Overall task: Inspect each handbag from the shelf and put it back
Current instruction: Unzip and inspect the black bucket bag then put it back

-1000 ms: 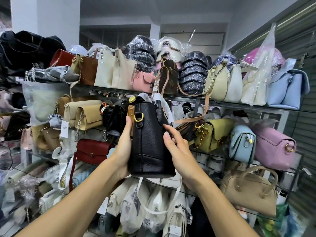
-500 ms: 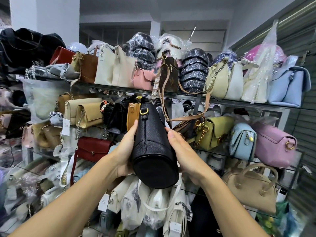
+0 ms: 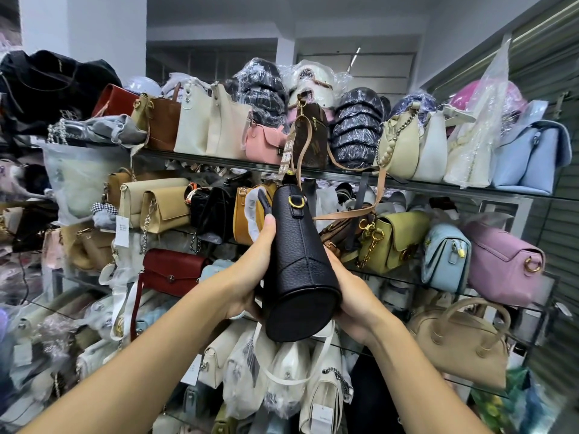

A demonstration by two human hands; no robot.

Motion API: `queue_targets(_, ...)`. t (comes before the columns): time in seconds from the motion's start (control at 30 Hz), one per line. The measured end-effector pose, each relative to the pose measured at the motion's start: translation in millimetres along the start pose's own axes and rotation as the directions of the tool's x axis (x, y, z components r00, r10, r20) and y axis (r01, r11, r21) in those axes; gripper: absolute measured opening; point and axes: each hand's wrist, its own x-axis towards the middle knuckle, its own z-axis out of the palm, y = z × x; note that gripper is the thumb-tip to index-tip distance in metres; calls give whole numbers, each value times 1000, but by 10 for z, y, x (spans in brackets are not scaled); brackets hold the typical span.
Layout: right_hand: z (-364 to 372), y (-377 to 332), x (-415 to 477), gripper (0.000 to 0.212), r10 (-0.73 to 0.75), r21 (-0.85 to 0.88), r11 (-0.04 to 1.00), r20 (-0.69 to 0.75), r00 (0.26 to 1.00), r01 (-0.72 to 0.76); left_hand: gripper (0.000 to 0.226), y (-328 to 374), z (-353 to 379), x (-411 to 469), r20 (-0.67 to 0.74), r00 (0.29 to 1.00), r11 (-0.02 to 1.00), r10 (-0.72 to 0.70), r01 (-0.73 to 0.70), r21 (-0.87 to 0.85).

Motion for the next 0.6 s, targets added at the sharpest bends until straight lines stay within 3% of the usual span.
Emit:
queue_targets(0.13,1,7,-27,58,-17,146,989,12,1000,15,80,67,84,-113,-34,998,995,46,-43,87)
queue_targets(0.23,-1,28,-28,53,-54,258,965,13,998,49,71,119,119,-203,-30,997,981,77,-70,182)
queue_targets(0.37,55,74,-8,63,-100,318,942,-34,994,106,91,130,145,-220,-82,988,976,129,-112,187)
queue_targets(0.43,76,109,21,63,-114,343,931,-60,992,128,85,110,139,-183,-125,972,963,201,-173,207)
queue_targets(0.6,83,213,113,42,-151,376,904,-167,974,204,99,-63,-53,206,-52,931,886,361,-325,331)
